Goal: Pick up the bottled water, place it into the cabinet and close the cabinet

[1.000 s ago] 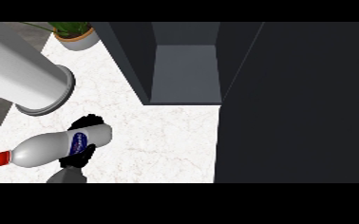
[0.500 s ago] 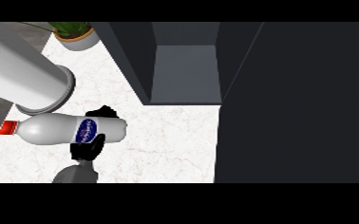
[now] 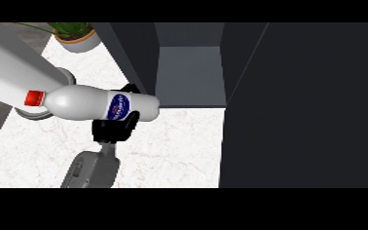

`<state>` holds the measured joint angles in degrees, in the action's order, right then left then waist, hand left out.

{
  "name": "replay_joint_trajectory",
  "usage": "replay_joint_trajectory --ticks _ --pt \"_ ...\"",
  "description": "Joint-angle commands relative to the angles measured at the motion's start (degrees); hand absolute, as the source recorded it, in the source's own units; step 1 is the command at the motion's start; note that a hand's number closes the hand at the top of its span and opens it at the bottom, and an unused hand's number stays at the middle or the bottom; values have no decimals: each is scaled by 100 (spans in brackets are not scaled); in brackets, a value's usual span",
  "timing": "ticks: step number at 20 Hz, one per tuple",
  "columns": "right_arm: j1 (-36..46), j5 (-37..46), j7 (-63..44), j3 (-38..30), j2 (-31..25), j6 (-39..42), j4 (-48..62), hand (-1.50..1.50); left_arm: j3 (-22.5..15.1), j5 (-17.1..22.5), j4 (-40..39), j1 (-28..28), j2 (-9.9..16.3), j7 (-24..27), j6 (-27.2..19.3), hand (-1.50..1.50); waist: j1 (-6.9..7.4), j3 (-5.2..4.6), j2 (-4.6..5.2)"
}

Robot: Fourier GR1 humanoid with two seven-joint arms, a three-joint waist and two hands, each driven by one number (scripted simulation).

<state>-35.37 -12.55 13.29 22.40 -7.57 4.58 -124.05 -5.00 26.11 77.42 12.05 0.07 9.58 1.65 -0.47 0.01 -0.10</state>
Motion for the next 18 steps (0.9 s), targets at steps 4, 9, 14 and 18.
replay_joint_trajectory --ticks 4,9,14,18 --pt "83 -87 369 -81 -48 100 397 -150 -363 -24 -672 1125 -7 49 -897 150 -24 0 13" --pt "180 178 -121 275 85 -206 3 -150 -1035 -428 -598 1792 -3 -51 -2050 150 -95 -1 15" --pt "376 92 75 251 125 -60 394 -150 -849 -654 -1227 2498 -1 -123 -2342 150 -217 0 52" --pt "385 -52 -27 26 -43 5 255 -150 -852 -1102 -1349 2662 20 -287 -2595 150 -220 3 53"
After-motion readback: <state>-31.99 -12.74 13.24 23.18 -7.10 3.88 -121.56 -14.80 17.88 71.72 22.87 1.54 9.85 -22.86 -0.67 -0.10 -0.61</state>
